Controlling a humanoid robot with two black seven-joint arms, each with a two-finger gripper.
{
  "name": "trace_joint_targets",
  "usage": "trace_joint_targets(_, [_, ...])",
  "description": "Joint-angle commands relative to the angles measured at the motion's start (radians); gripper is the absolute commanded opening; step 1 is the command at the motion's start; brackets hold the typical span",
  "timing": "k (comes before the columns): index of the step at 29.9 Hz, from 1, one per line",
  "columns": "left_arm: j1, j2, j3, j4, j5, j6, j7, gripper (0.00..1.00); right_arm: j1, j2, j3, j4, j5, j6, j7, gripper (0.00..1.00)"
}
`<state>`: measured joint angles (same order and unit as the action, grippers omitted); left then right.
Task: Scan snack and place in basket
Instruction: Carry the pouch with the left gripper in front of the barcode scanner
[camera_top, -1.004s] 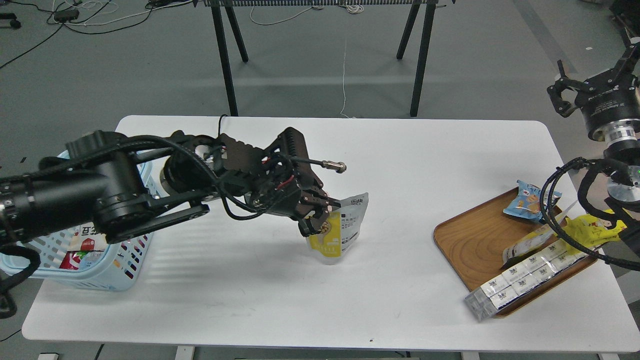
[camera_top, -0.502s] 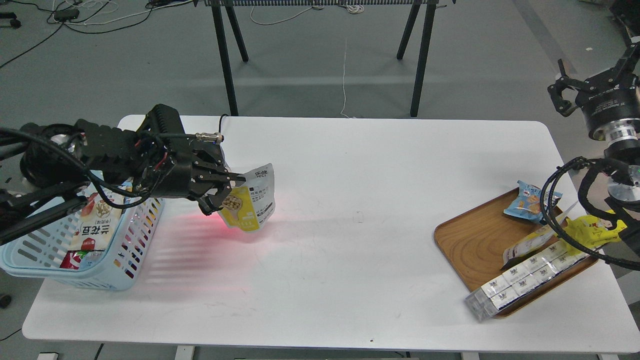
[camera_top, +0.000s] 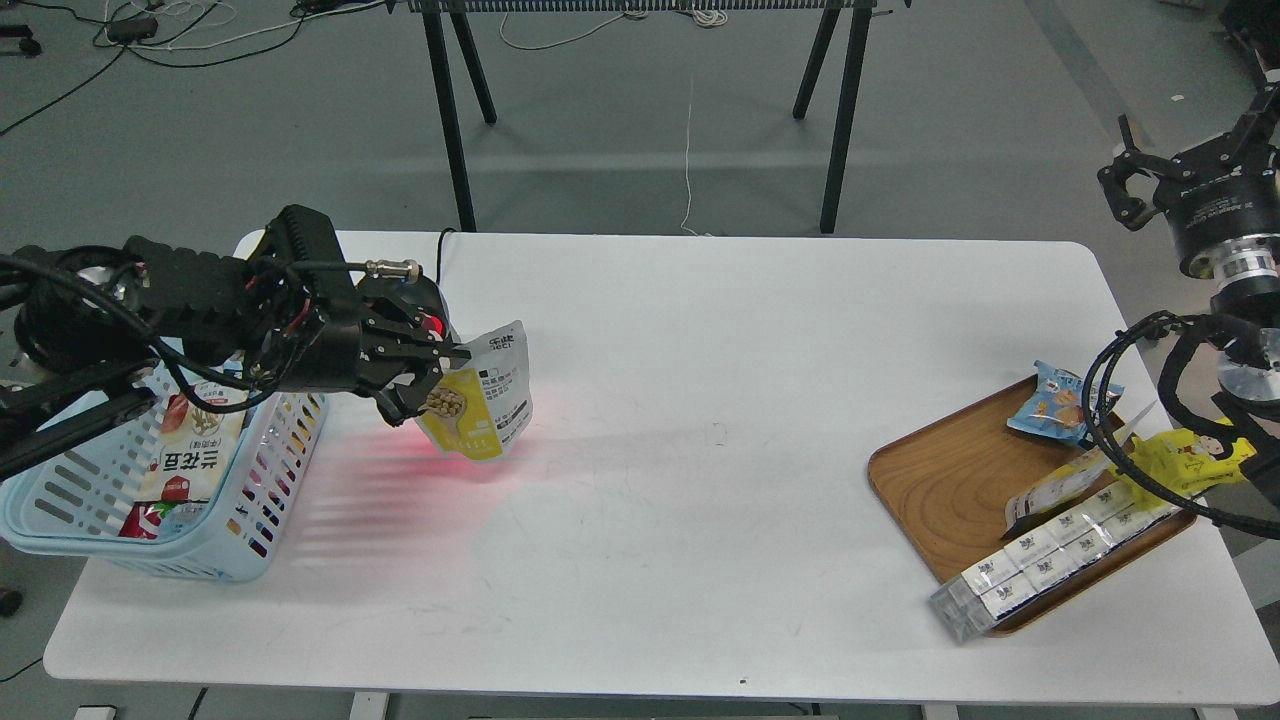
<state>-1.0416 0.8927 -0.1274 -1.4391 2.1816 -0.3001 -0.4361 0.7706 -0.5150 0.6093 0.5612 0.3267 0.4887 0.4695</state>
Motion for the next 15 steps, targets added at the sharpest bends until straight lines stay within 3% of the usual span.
trace_joint_targets(1, [-0.003, 0.012, -0.003, 0.011, 0.000, -0.001, -0.006, 0.02, 0.000, 0.001, 0.000, -0.001, 0.000, 0.000, 0.000, 0.98])
trace_joint_targets(15, [-0.005, 0.015, -0.009, 0.013, 0.000, 0.001, -0.009, 0.02, 0.000, 0.003, 0.000, 0.000, 0.000, 0.000, 0.000, 0.98])
